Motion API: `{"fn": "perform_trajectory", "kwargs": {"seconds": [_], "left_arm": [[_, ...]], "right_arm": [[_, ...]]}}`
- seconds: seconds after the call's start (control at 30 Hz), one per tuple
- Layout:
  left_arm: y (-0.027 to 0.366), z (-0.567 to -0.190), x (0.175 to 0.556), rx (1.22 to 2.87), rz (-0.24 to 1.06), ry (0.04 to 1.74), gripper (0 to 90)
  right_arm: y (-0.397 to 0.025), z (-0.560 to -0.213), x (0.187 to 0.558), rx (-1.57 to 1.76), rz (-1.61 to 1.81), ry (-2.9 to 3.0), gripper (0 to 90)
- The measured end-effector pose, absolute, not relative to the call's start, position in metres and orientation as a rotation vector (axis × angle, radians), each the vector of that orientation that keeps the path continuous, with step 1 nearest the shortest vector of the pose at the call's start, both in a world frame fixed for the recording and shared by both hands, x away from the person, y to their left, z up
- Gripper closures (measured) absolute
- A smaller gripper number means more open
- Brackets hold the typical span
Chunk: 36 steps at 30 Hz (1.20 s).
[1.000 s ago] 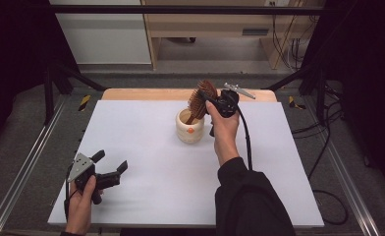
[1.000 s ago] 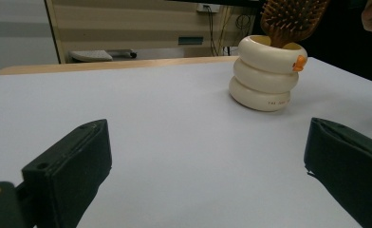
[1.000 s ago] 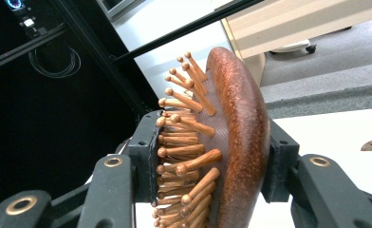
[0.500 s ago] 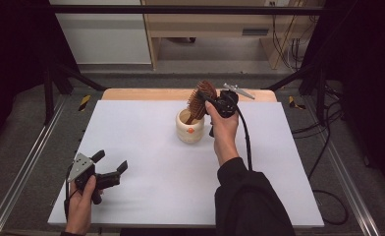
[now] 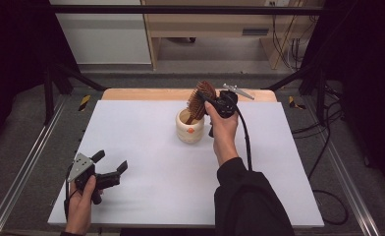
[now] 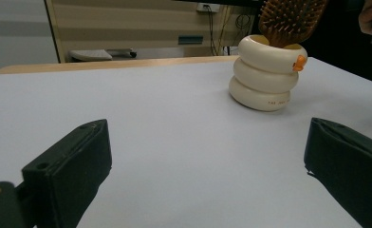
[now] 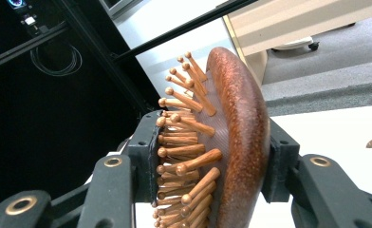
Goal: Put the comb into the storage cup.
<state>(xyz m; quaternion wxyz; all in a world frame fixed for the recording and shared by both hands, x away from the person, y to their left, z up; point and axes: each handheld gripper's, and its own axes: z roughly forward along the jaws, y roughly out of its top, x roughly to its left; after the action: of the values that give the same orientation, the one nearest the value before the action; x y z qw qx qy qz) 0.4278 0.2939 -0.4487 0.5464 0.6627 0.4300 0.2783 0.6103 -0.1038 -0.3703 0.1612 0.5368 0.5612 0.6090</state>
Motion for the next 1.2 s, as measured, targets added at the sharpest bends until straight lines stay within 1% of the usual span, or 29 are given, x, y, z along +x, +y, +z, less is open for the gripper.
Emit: {"fn": "perform_trajectory", "kwargs": {"seconds": [0.87,1.2], "left_arm": [[0.294,-0.449,0.428,1.576,0.665,1.012,2.1],[0.293,-0.449,0.428,1.576,0.663,1.011,2.1]], "right_arm": [[-0.114,-0.377,0.613,1.587,1.768,1.580,49.2],[-0.114,-0.377,0.614,1.586,1.760,1.585,47.4]]}}
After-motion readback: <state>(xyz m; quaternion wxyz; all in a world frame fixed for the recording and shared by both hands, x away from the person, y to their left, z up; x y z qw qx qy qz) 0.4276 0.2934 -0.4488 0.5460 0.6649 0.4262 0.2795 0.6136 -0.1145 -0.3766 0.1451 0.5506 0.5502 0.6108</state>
